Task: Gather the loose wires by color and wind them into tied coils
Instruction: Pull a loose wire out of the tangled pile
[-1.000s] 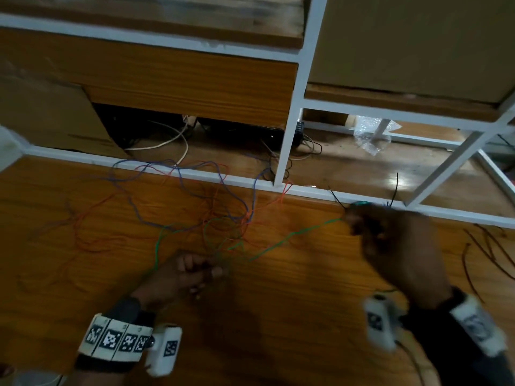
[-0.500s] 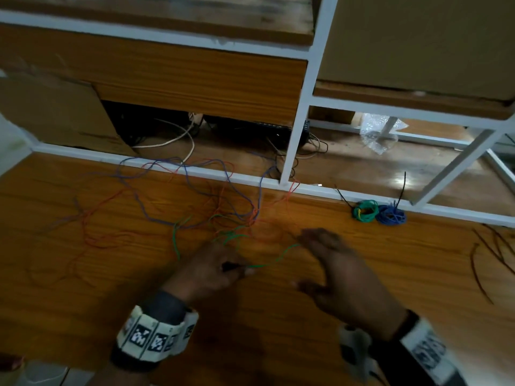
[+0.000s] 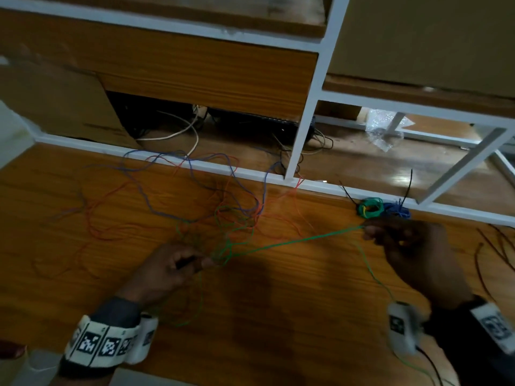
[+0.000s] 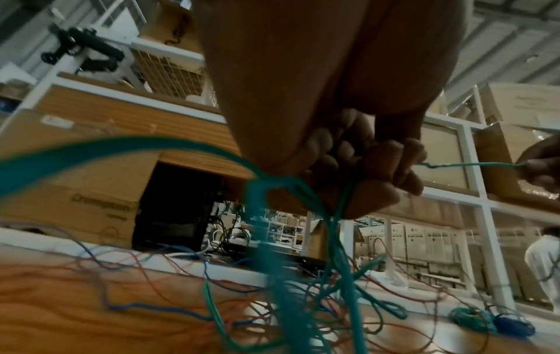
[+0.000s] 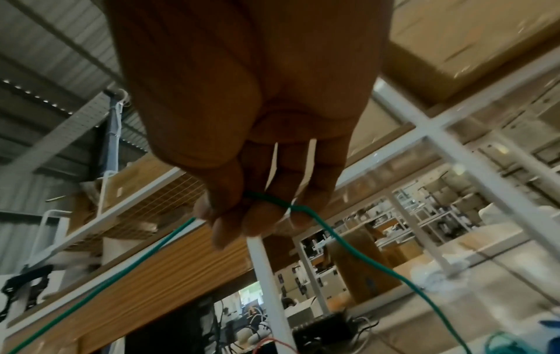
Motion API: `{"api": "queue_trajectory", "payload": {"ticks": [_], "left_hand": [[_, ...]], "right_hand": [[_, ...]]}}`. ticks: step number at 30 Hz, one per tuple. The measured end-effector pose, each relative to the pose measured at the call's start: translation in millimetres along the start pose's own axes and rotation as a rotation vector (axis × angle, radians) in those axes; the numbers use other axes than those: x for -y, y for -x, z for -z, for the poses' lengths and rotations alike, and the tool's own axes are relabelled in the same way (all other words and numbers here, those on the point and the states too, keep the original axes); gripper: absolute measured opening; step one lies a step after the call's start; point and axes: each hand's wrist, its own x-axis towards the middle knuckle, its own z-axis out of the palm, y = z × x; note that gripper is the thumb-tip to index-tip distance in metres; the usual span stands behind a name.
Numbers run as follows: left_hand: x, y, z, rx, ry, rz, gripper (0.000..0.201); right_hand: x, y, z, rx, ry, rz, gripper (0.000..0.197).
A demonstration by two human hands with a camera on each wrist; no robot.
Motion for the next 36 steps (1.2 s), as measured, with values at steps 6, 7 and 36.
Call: {"api": "queue_trajectory", "payload": {"ticks": [6, 7, 36], "left_hand": [[-14, -10, -13, 0.008, -0.144, -0.046, 0.022], [-22, -12, -21, 0.035, -0.163, -0.104, 0.023], [11, -28, -22, -0.042, -0.618, -0.352, 0.031]], "right_hand": [[-6, 19, -43, 0.287, 0.460, -0.034, 0.073], [4, 22, -56, 0.299, 0.435, 0.042, 0.088], [45, 12, -58, 0.347, 0.399, 0.027, 0.087]]}}
